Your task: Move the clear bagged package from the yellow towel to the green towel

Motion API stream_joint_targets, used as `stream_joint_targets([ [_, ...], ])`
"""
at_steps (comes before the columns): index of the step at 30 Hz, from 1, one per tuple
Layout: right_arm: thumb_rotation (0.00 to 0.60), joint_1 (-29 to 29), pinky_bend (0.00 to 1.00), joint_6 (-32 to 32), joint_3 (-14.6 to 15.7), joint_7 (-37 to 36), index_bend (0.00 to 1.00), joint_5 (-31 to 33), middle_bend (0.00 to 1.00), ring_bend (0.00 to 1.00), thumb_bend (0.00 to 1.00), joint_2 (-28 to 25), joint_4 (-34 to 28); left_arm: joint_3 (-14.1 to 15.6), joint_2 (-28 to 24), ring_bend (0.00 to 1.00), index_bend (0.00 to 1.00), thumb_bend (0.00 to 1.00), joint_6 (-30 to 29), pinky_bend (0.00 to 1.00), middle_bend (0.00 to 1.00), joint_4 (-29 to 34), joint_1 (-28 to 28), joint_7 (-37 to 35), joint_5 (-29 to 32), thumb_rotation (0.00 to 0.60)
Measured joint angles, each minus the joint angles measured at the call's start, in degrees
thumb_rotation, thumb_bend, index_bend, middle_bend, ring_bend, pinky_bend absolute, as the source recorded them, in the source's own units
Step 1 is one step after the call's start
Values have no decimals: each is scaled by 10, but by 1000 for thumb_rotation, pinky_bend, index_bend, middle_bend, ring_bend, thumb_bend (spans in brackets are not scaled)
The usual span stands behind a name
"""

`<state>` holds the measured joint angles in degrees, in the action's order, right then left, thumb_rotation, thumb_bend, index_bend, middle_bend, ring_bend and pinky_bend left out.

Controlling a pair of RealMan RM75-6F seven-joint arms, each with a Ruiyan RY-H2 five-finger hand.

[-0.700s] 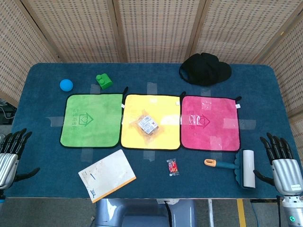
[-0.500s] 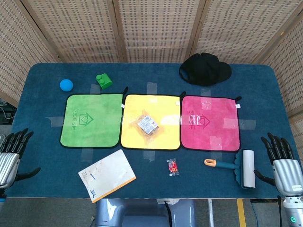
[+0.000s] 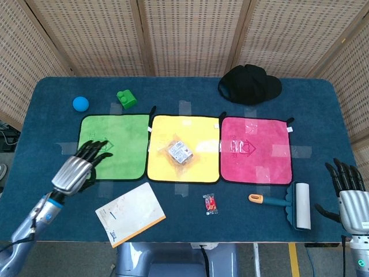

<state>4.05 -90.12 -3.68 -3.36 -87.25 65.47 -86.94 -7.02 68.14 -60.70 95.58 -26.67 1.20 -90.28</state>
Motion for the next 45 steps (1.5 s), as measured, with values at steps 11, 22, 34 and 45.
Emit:
stream_joint_targets([
  [11,600,-2,0,21,-8,17,5,28,0,0,0,-4,-4,-72,122,69,293,1000,176,55,42,-31,-196,101,75,600],
  [22,600,-2,0,39,-24,-1,0,62,0,0,0,-7,11,-96,258,69,295,1000,244,65,42,-175,-317,241,225,600],
  [34,600,-3,0,52,-34,-21,0,78,0,0,0,-13,20,-78,366,88,308,1000,275,73,61,-312,-394,251,295,600],
  [45,600,-3,0,60,-39,-33,0,86,0,0,0,-14,28,-46,364,222,465,1000,276,205,222,-332,-405,268,313,600],
])
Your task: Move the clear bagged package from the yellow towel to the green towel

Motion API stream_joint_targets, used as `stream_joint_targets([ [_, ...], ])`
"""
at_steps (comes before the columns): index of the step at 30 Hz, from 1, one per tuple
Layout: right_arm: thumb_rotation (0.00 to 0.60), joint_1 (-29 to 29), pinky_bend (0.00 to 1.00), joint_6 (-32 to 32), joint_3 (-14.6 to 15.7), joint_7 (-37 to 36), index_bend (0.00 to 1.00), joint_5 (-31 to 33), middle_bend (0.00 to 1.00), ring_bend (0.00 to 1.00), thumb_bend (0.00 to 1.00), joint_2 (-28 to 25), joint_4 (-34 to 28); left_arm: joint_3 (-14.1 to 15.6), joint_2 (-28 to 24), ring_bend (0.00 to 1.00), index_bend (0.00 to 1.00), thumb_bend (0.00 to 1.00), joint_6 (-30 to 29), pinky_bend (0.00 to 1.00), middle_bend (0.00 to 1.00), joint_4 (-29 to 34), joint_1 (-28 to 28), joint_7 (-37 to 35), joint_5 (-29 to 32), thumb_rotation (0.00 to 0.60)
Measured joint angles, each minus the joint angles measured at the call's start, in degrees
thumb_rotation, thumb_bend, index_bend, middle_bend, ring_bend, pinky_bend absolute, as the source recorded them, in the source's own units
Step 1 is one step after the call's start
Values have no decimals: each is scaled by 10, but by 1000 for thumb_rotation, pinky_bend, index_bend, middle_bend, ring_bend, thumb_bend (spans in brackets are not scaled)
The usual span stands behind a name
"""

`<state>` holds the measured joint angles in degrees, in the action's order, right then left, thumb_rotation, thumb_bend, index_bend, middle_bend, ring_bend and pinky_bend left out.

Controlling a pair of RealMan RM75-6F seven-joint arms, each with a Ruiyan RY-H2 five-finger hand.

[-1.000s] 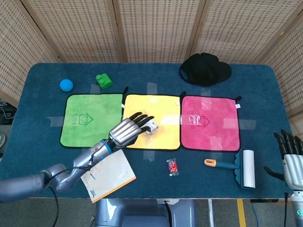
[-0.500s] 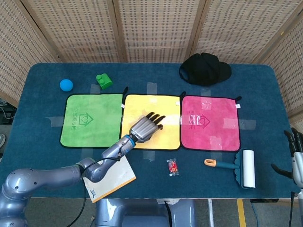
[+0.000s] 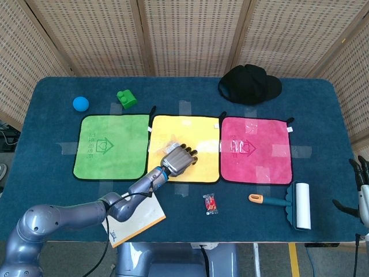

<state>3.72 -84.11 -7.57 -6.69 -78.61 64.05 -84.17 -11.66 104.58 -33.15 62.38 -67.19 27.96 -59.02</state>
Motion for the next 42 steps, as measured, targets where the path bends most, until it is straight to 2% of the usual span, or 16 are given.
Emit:
stream_joint_targets([
  [14,600,-1,0,-2,-2,12,0,-3,0,0,0,0,-9,48,-79,246,506,1000,-22,206,251,46,33,-9,-23,600],
  [30,600,-3,0,-7,-1,20,0,-9,0,0,0,-1,-20,108,-163,247,507,1000,-46,203,252,82,81,-19,-69,600],
  [42,600,-5,0,-16,3,24,0,-23,0,0,0,-4,-31,127,-195,247,507,1000,-67,201,252,94,116,-24,-77,600],
])
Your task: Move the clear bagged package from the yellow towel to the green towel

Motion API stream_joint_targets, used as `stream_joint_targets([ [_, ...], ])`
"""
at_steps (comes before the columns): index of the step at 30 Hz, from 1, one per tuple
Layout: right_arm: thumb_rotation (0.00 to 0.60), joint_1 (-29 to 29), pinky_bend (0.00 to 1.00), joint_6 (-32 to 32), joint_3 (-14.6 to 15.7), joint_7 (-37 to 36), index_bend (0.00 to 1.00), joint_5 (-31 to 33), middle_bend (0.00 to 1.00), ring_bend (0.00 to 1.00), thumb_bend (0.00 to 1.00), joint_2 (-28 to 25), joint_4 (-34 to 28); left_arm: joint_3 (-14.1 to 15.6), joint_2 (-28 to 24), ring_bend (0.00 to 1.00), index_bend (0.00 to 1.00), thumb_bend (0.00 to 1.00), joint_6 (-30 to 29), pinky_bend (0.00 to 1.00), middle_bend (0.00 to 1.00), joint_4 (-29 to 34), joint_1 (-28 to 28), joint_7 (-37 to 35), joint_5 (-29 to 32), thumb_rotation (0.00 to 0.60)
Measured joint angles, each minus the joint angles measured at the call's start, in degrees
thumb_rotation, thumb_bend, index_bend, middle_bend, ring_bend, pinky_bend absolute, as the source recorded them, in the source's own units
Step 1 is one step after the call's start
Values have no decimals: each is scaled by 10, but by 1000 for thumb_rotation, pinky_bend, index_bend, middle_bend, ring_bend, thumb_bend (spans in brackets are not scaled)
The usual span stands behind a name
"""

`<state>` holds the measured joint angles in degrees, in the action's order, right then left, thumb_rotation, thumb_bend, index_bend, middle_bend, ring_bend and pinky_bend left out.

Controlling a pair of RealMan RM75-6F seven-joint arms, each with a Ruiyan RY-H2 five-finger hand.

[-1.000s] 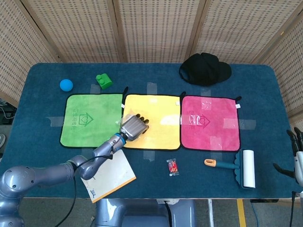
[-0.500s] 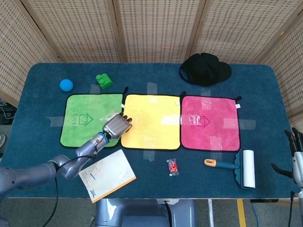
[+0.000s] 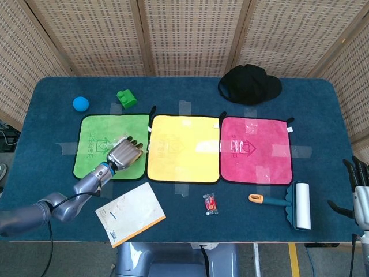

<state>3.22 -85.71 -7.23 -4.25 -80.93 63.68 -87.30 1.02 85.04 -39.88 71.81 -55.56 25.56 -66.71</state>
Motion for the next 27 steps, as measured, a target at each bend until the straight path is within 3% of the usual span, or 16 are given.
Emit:
stream_joint_targets([
  [17,600,-5,0,-13,3,3,0,-13,0,0,0,-4,-14,5,-39,243,463,1000,-29,182,221,2,47,-28,-6,600],
  [19,600,-5,0,-14,3,4,0,-14,0,0,0,-4,-14,5,-45,212,432,1000,-29,153,188,10,50,-25,-6,600],
  [21,600,-5,0,-14,3,3,0,-13,0,0,0,-4,-14,4,-52,114,340,1000,-28,81,97,22,52,-22,1,600],
  [22,600,-5,0,-13,4,2,0,-13,0,0,0,-4,-15,3,-56,53,235,964,-28,37,43,28,52,-22,4,600],
  [24,600,-6,0,-13,4,1,0,-15,0,0,0,-5,-15,-1,-66,0,63,733,-30,0,0,47,55,-25,8,600],
  [26,600,-6,0,-13,5,-1,0,-16,0,0,0,-5,-14,-7,-74,0,0,292,-41,0,0,65,61,-35,7,600],
  [27,600,-7,0,-14,6,-2,0,-17,0,0,0,-6,-14,-13,-79,0,0,176,-56,0,0,77,66,-48,2,600],
])
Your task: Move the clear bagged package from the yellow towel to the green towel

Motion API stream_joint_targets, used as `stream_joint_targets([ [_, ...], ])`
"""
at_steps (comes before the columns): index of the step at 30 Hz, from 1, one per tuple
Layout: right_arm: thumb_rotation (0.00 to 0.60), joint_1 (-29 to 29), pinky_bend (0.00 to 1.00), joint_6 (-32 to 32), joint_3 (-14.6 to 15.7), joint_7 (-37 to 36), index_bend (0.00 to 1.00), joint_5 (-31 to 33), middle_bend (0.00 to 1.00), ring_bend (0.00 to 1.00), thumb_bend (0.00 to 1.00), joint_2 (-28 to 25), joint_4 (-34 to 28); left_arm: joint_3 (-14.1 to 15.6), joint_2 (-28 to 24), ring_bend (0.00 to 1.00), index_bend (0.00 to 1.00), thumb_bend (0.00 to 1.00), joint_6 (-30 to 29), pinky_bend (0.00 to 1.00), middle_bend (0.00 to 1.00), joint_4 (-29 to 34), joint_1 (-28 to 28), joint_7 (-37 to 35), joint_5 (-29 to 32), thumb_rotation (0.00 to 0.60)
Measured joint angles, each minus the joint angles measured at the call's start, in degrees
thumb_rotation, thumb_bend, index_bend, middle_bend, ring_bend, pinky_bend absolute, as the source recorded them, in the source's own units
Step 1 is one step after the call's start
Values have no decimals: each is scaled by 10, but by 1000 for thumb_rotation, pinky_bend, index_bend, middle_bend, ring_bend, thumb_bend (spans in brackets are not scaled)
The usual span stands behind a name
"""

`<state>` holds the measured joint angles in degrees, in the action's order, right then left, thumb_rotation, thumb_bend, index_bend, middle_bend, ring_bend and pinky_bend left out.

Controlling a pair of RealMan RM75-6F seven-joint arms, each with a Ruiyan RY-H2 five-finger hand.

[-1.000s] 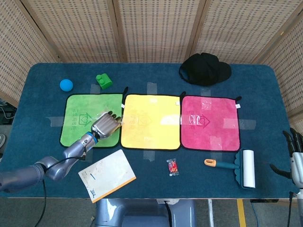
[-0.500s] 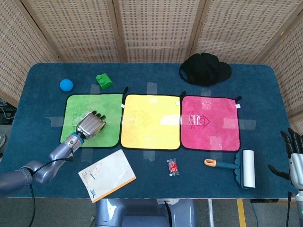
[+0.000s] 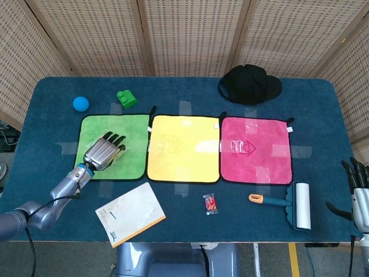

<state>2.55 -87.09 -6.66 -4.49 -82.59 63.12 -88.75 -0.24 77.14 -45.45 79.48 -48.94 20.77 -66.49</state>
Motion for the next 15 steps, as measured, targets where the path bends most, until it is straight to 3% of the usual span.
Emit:
stream_joint_targets([
  [1,600,0,0,-1,0,-1,0,-1,0,0,0,0,0,-4,-4,0,0,60,-14,0,0,10,5,-13,-5,600],
  [2,600,-1,0,-1,1,-2,0,-1,0,0,0,-1,0,-9,-9,0,0,7,-31,0,0,20,12,-29,-11,600],
  [8,600,-3,0,-5,3,-12,0,-9,0,0,0,-4,-2,-33,-40,0,0,0,-175,0,0,86,74,-122,-60,600],
  [15,600,-5,0,-12,6,-16,0,-21,0,0,0,-7,-3,-27,-80,0,0,0,-373,0,0,197,229,-119,-49,600],
])
